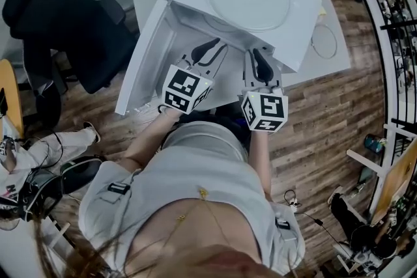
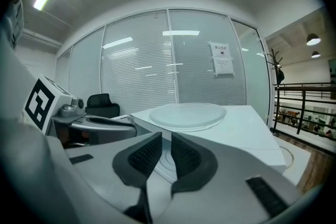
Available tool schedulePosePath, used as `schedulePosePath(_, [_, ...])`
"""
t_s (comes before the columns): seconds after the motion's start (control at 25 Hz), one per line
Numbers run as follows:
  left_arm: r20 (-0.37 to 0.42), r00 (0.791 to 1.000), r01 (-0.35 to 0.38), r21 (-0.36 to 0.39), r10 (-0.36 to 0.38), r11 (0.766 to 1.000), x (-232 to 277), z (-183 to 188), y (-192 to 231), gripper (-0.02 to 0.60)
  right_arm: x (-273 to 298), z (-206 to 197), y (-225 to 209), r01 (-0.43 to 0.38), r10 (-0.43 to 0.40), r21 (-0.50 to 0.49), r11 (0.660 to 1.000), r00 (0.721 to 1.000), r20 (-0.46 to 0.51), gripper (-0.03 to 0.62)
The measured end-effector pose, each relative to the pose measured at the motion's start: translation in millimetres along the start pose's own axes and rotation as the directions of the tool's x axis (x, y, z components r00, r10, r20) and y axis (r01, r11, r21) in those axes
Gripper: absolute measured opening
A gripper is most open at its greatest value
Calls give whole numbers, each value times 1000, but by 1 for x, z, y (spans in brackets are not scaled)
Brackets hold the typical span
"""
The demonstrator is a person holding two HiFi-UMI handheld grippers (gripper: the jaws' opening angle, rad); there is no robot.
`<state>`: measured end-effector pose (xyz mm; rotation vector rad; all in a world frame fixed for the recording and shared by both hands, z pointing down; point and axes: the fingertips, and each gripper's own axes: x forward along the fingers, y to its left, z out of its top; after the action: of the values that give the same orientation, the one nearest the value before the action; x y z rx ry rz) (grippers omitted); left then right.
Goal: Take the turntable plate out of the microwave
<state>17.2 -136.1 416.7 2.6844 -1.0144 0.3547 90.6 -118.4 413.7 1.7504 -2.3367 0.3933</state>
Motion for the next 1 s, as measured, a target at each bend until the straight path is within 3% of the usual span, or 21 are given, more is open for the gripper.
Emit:
schedulePosePath(0.28, [13, 1000, 14, -2, -14, 1000, -9, 2, -6, 46, -1, 1, 15, -57, 57, 6, 998, 998, 16, 31])
schedulePosePath(0.64, [45, 999, 28, 17, -28, 999, -22, 15, -15, 34, -4, 12, 37, -141, 141, -2, 990, 989, 41, 21])
schedulePosePath(1.0, [135, 990, 41, 48, -48, 998, -40, 46, -21, 34, -15, 39, 53, -224, 227, -40, 974, 968, 106, 21])
